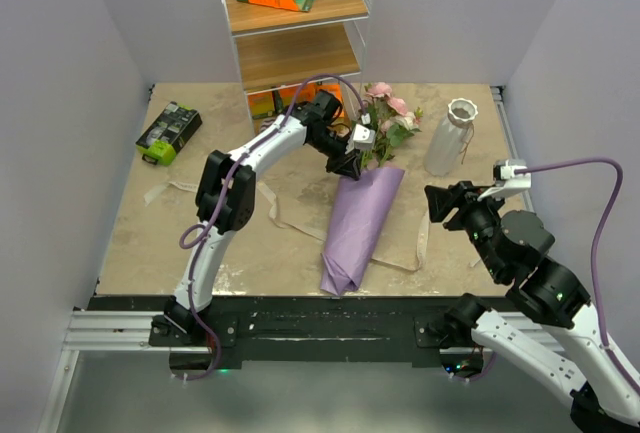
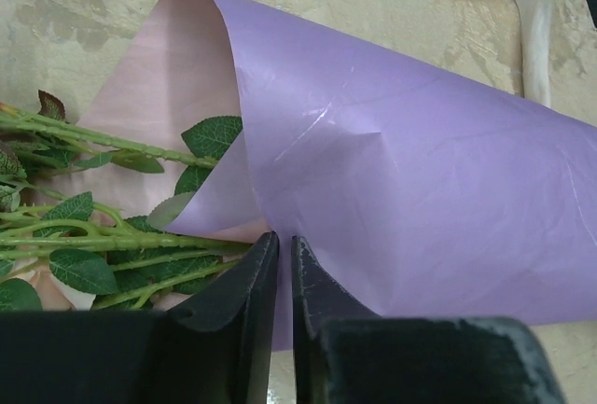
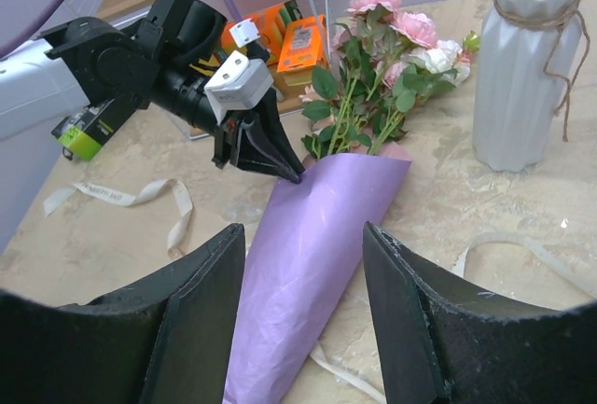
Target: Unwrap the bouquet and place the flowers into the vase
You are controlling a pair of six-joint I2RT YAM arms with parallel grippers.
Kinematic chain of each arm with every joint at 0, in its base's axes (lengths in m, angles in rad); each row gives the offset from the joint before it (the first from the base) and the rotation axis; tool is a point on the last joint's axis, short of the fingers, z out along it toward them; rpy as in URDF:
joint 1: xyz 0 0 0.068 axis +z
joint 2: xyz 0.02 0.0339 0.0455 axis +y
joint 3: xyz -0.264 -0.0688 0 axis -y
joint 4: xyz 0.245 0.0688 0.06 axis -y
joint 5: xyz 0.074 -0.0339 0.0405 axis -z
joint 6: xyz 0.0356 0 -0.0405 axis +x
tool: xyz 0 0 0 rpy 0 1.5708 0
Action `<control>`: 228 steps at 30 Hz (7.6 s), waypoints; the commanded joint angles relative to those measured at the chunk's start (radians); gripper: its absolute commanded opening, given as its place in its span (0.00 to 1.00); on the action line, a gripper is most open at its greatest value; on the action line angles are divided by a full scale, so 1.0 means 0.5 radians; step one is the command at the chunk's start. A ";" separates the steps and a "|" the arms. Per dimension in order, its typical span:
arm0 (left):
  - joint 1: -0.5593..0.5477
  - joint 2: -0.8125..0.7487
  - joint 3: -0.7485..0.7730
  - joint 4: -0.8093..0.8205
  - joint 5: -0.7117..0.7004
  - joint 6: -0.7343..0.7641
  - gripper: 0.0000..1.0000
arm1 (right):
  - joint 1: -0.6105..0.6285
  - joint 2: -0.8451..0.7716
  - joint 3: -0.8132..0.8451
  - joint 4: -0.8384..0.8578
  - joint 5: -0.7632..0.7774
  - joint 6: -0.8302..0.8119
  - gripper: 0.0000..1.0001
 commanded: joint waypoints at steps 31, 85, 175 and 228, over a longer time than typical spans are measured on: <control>-0.118 -0.646 -0.058 0.437 0.218 -0.758 0.10 | -0.001 -0.025 0.026 0.100 -0.024 0.056 0.55; 0.925 -1.852 -1.712 0.364 -0.611 -0.909 0.99 | 1.554 2.392 0.649 -0.787 1.148 0.765 0.76; 0.925 -1.845 -1.633 0.321 -0.507 -0.903 0.99 | 1.435 2.614 0.867 -1.701 1.845 2.074 0.30; 0.523 -2.005 -0.973 0.109 -0.599 -1.084 0.99 | 1.018 1.307 0.250 -0.953 0.780 1.811 0.80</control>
